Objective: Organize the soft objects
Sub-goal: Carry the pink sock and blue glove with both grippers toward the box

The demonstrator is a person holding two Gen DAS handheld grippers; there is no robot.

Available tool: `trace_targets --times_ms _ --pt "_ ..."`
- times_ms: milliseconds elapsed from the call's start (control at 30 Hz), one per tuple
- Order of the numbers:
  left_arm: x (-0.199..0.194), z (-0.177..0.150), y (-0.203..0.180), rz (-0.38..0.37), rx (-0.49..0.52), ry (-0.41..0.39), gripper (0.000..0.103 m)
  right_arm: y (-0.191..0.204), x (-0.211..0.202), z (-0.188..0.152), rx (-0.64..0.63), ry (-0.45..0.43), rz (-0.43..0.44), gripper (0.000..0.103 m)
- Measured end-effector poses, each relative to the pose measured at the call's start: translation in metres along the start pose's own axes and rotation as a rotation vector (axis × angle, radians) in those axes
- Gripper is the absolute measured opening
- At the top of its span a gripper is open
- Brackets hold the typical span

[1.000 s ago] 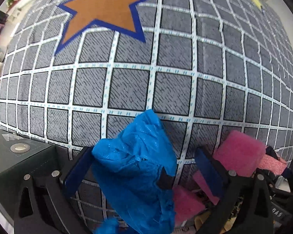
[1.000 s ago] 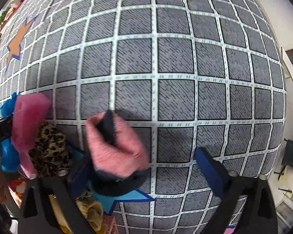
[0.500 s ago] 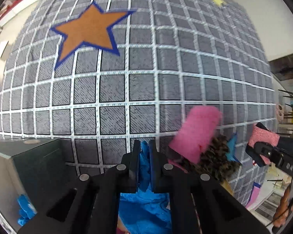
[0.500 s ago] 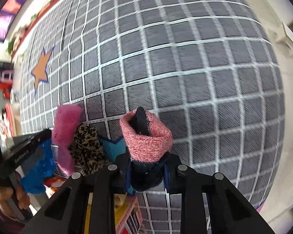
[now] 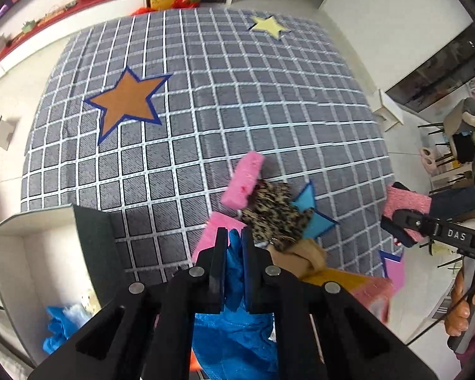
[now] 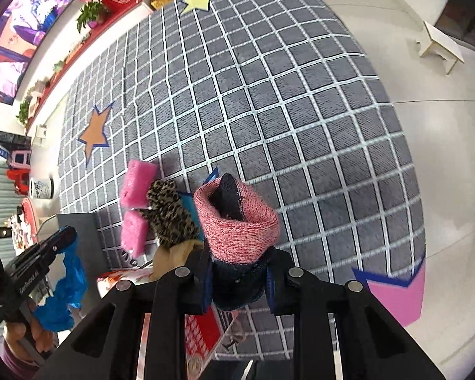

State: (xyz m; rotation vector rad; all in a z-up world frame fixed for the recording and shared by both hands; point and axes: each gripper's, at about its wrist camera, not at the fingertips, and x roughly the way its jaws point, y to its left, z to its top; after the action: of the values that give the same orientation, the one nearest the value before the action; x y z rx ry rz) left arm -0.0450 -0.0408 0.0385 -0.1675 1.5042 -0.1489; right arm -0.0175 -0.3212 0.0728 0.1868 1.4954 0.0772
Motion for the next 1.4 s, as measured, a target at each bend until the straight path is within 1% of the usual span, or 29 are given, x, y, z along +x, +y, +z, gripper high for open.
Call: trace_targets --times_ms 67,133,267,367,567,700,833,1067,1167,1333,1400 --pt "-0.016 -0.009 -0.011 -0.006 0.027 -0.025 0.009 0.000 -0.012 -0.011 0.009 -0.016 0.003 0.026" --pt "-0.032 -0.020 -0.016 -0.017 0.054 -0.033 0.009 0.003 -0.020 -0.020 0.011 -0.027 -0.005 0.026" --pt "-0.050 -0.046 -0.027 -0.038 0.099 -0.043 0.009 0.015 -0.041 -0.046 -0.019 -0.064 -0.039 0.026" --pt "-0.061 -0.062 -0.027 -0.051 0.100 -0.052 0.009 0.027 -0.052 -0.062 -0.031 -0.085 -0.029 0.026" --pt "-0.079 -0.083 -0.012 -0.054 0.072 -0.083 0.009 0.057 -0.067 -0.092 -0.054 -0.120 0.001 0.026" --pt "-0.094 -0.093 0.005 -0.049 0.038 -0.118 0.009 0.081 -0.067 -0.109 -0.084 -0.127 0.016 0.026" --pt "-0.107 -0.106 0.026 -0.028 -0.009 -0.146 0.009 0.108 -0.062 -0.124 -0.148 -0.120 0.031 0.026" --pt "-0.116 -0.137 0.071 0.024 -0.121 -0.145 0.009 0.152 -0.035 -0.144 -0.264 -0.046 0.049 0.026" --pt "-0.120 -0.150 0.088 0.042 -0.168 -0.154 0.009 0.166 -0.030 -0.149 -0.301 -0.035 0.057 0.026" --pt "-0.121 -0.165 0.112 0.092 -0.224 -0.149 0.009 0.188 -0.016 -0.156 -0.352 0.009 0.061 0.026" --pt "-0.120 -0.168 0.118 0.111 -0.240 -0.139 0.009 0.200 -0.011 -0.160 -0.380 0.025 0.083 0.026"
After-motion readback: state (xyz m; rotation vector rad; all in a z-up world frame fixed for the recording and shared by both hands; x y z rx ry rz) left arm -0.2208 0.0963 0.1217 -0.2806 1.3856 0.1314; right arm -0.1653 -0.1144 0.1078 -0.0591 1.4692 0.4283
